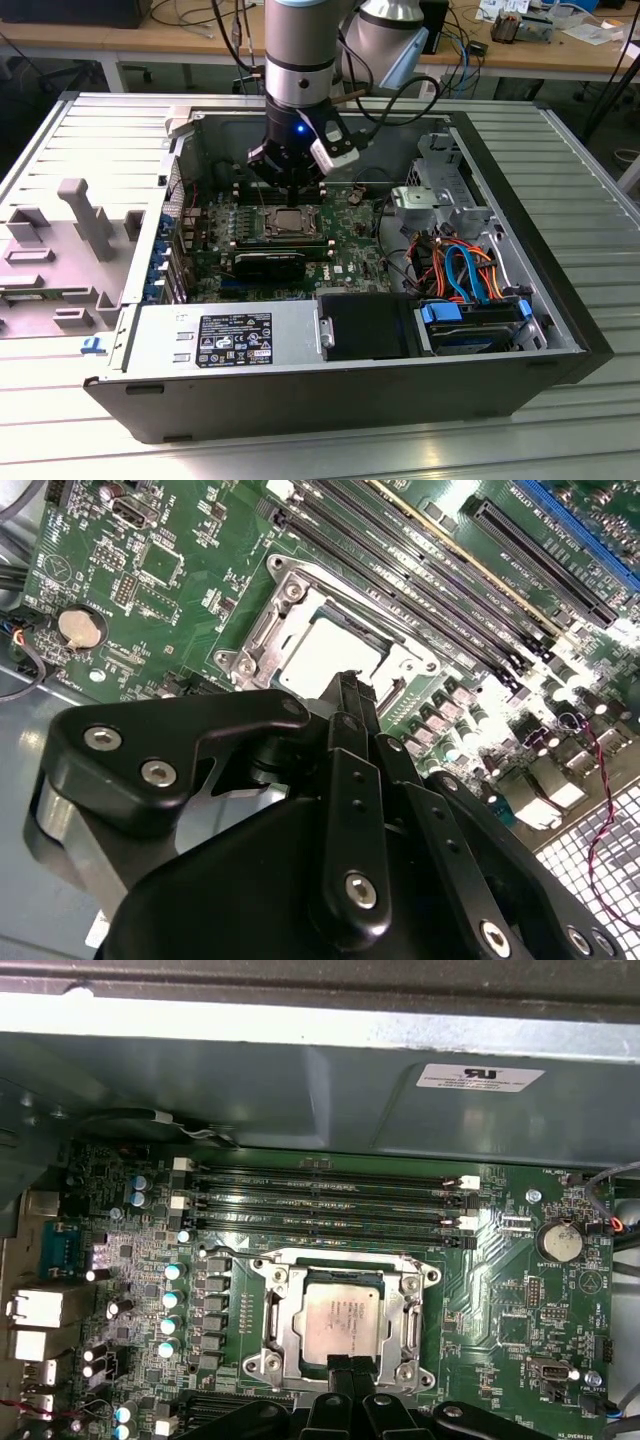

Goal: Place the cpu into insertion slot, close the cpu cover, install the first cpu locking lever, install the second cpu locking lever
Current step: 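Install the first cpu locking lever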

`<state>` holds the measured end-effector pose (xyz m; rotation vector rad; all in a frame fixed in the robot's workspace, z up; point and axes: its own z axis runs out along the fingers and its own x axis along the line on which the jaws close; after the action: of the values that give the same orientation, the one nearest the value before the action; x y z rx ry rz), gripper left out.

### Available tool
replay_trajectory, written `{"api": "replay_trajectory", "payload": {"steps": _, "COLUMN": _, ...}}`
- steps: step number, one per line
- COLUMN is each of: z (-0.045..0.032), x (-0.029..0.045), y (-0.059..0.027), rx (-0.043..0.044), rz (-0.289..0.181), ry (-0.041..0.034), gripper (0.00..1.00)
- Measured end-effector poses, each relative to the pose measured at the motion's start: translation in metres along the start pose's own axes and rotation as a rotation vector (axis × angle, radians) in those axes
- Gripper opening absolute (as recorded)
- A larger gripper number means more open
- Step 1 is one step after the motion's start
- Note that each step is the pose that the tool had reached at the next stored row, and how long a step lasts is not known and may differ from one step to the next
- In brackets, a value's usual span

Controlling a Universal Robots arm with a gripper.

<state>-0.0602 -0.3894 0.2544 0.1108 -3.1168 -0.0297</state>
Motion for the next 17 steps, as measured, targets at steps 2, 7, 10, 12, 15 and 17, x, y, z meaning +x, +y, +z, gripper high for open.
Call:
{"api": "replay_trajectory", "payload": {"steps": 2, "z": 0.0000, "x": 0.0006, "y": 0.0000, "rx": 0.0000, "rz": 0.000, "ry": 0.0000, "gripper": 0.11}}
{"api": "replay_trajectory", "payload": {"steps": 7, "z": 0.0001, "x": 0.0015, "y": 0.0001, "rx": 0.0000, "rz": 0.000, "ry": -0.0001, "gripper": 0.11}}
{"api": "replay_trajectory", "payload": {"steps": 10, "z": 0.0001, "x": 0.0023, "y": 0.0002, "rx": 0.0000, "rz": 0.000, "ry": -0.0001, "gripper": 0.11}}
{"api": "replay_trajectory", "payload": {"steps": 12, "z": 0.0001, "x": 0.0026, "y": 0.0002, "rx": 0.0000, "rz": 0.000, "ry": -0.0001, "gripper": 0.11}}
{"api": "replay_trajectory", "payload": {"steps": 15, "z": 0.0001, "x": 0.0030, "y": 0.0002, "rx": 0.0000, "rz": 0.000, "ry": -0.0001, "gripper": 0.11}}
{"api": "replay_trajectory", "payload": {"steps": 17, "z": 0.0001, "x": 0.0036, "y": 0.0003, "rx": -0.0001, "rz": 0.000, "ry": 0.0000, "gripper": 0.11}}
